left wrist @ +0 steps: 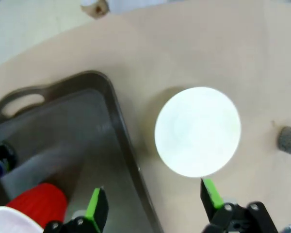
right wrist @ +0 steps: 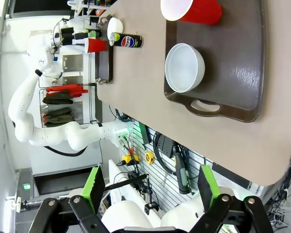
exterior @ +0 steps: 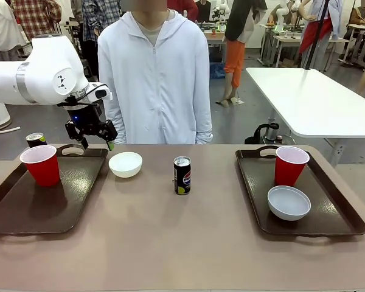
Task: Prepare tableware on both trays.
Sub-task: Pick up a Picnic Bowl from the table and place it on a Handle tray.
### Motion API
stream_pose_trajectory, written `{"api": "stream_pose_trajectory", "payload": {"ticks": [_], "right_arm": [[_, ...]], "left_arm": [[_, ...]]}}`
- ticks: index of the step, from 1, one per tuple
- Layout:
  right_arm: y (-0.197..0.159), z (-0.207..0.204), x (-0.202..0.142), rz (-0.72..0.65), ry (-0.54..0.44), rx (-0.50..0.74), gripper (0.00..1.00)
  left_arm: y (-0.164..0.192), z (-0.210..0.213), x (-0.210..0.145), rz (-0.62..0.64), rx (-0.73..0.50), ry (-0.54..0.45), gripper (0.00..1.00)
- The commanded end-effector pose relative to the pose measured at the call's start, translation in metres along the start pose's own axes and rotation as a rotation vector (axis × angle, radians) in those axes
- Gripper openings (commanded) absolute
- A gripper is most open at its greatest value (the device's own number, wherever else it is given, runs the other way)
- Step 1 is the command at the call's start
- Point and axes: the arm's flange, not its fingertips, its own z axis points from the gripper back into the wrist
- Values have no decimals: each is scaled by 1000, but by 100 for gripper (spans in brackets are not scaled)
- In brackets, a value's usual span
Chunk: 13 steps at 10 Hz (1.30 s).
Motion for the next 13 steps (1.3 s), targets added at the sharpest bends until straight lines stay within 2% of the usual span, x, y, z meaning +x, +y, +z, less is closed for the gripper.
{"api": "stream_pose_trajectory", "payload": {"ticks": [1, 4, 7, 10, 13], "right_arm": [[3, 1, -1, 3, -1, 11, 100], [3, 1, -1, 3, -1, 11, 100], [3, 1, -1, 3, -1, 11, 100], [3, 1, -1, 3, -1, 11, 100], [3, 1, -1, 3, -1, 11, 100]], "left_arm": [[2, 5, -13, -60, 69, 1, 100], [2, 5, -13, -60, 69, 1, 100], [-9, -8, 16, -33, 83, -27, 100], [-17, -30, 32, -34, 115, 19, 100], [-41, -48, 42, -69, 113, 54, 100]]}}
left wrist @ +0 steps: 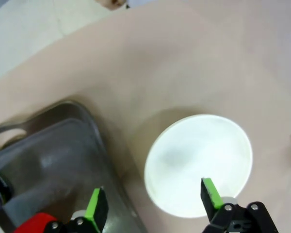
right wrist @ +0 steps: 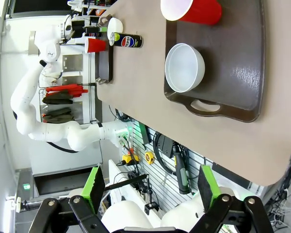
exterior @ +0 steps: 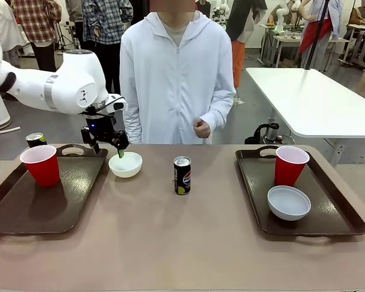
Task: Prepare tableware on both trays.
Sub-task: Pick up a Picnic Bowl from the table and place it on a Handle tray.
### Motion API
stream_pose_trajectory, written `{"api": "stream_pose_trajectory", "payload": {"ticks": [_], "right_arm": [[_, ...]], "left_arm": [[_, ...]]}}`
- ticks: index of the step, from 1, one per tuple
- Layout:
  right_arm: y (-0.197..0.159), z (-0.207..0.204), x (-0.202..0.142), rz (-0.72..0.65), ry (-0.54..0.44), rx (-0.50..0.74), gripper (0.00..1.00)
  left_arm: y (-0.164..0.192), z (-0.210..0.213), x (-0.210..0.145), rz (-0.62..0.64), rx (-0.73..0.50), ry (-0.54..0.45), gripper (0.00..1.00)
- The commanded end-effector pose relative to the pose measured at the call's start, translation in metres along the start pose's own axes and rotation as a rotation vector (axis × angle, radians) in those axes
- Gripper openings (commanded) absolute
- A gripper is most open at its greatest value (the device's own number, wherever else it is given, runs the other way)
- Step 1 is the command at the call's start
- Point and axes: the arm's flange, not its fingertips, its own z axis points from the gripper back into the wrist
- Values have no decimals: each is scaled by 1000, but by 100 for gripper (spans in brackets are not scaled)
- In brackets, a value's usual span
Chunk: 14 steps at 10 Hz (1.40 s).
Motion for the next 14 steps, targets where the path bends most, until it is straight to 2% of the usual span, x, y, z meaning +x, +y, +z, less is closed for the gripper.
{"api": "stream_pose_trajectory", "payload": {"ticks": [1, 2, 3, 4, 5, 6, 7, 8, 9, 10, 11, 12, 13, 14], "right_arm": [[3, 1, -1, 3, -1, 11, 100], [3, 1, -1, 3, -1, 11, 100], [3, 1, -1, 3, -1, 11, 100], [3, 1, -1, 3, -1, 11, 100], [3, 1, -1, 3, -1, 11, 100], [3, 1, -1, 3, -1, 11, 100], [3, 1, -1, 3, -1, 11, 100], [3, 1, -1, 3, -1, 11, 100], [3, 1, -1, 3, -1, 11, 100], [3, 1, -1, 3, -1, 11, 100], [3, 1, -1, 3, -1, 11, 100], [3, 1, -1, 3, -1, 11, 100], [3, 1, -1, 3, -1, 11, 100], [3, 1, -1, 3, -1, 11, 100]], "left_arm": [[-16, -2, 14, 0, 52, 21, 100], [-21, -11, 17, -8, 69, 40, 100], [-24, -19, 18, -15, 70, 54, 96], [-25, -24, 19, -16, 75, 67, 84], [-24, -26, 19, -17, 73, 73, 80], [-22, -28, 20, -16, 68, 80, 68], [-21, -29, 20, -13, 67, 84, 64], [-20, -29, 20, -11, 65, 86, 52], [-19, -27, 19, -10, 64, 84, 48], [-17, -26, 19, -5, 62, 83, 35], [-13, -28, 18, 9, 59, 91, 40], [-9, -28, 17, 17, 52, 94, 17], [-4, -30, 15, 24, 51, 98, 21], [1, -30, 14, 35, 45, 100, 0]]}}
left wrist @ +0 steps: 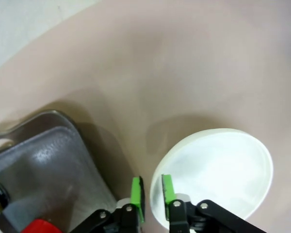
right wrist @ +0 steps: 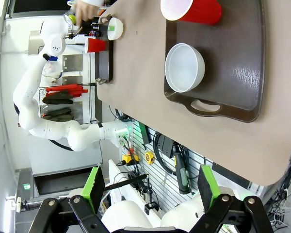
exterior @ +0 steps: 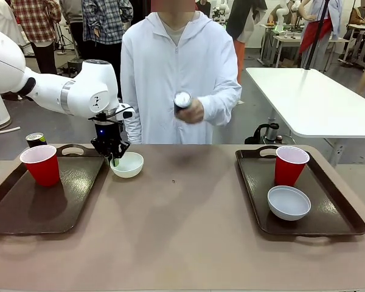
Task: Prepare tableware on both trays.
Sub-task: Pick up a Picnic Bowl from the table and place it on a Handle tray.
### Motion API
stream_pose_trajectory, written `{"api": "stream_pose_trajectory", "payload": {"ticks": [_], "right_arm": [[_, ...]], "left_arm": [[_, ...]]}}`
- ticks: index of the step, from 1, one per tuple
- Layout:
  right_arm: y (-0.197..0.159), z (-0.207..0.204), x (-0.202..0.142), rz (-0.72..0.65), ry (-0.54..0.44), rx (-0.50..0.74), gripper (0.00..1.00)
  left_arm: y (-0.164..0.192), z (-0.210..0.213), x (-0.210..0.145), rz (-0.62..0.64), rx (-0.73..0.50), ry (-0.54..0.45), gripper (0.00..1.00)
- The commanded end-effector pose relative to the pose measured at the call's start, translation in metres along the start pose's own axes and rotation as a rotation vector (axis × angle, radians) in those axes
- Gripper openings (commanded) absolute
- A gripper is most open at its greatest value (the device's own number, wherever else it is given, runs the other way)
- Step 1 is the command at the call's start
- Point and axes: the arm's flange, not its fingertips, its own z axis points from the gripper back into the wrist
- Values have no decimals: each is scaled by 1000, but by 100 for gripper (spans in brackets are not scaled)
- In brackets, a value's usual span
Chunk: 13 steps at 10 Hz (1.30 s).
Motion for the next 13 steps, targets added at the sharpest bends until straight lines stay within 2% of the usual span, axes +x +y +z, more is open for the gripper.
{"api": "stream_pose_trajectory", "payload": {"ticks": [1, 4, 6, 8, 10, 13], "right_arm": [[3, 1, -1, 3, -2, 11, 100], [3, 1, -1, 3, -2, 11, 100], [3, 1, -1, 3, -2, 11, 100], [3, 1, -1, 3, -2, 11, 100], [3, 1, -1, 3, -2, 11, 100], [3, 1, -1, 3, -2, 11, 100]], "left_arm": [[7, 2, -3, 48, -12, 11, 2], [16, 48, -30, 77, -96, -9, 0], [25, 95, -73, 81, -167, -33, 0], [40, 119, -114, 68, -185, -56, 0], [54, 120, -149, 69, -205, -40, 0], [81, 93, -199, 118, -214, -73, 0]]}}
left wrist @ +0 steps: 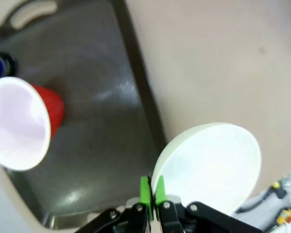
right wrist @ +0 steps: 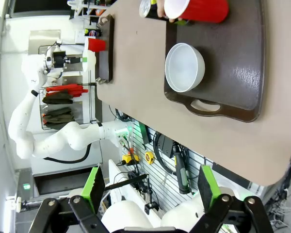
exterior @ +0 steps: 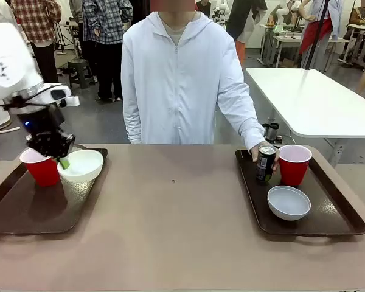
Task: Prepare tableware on both trays.
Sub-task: Pick up a Picnic Bowl from the table and place it on a Handle tray.
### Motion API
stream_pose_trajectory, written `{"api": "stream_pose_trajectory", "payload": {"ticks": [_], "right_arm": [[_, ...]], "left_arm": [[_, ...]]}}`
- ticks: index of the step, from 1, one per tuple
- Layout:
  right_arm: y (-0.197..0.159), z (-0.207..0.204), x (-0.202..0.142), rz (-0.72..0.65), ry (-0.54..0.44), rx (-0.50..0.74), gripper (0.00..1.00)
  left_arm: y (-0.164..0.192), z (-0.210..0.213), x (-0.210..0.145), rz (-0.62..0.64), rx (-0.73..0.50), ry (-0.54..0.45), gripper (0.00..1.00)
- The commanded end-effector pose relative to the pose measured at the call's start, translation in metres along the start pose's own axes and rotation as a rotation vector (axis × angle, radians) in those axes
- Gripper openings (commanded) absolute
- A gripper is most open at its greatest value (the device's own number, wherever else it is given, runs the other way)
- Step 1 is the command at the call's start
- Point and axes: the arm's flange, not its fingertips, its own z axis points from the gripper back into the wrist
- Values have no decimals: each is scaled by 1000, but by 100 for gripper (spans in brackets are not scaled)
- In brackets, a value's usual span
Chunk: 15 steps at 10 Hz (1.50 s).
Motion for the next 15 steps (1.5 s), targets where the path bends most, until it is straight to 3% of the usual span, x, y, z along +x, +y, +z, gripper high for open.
{"api": "stream_pose_trajectory", "payload": {"ticks": [1, 4, 9, 10, 11, 12, 15], "right_arm": [[3, 1, -1, 3, -2, 11, 100], [3, 1, -1, 3, -2, 11, 100], [3, 1, -1, 3, -2, 11, 100], [3, 1, -1, 3, -2, 11, 100], [3, 1, -1, 3, -2, 11, 100], [3, 1, -1, 3, -2, 11, 100], [3, 1, -1, 3, -2, 11, 100]], "left_arm": [[26, -14, -26, 20, -23, -48, 0], [49, -38, -58, 50, 45, -69, 0], [68, -74, -46, 106, 111, -34, 0], [67, -77, -45, 103, 110, -33, 39], [69, -74, -45, 96, 118, -34, 64], [69, -73, -46, 96, 123, -35, 99], [64, -50, -47, 87, 145, -55, 100]]}}
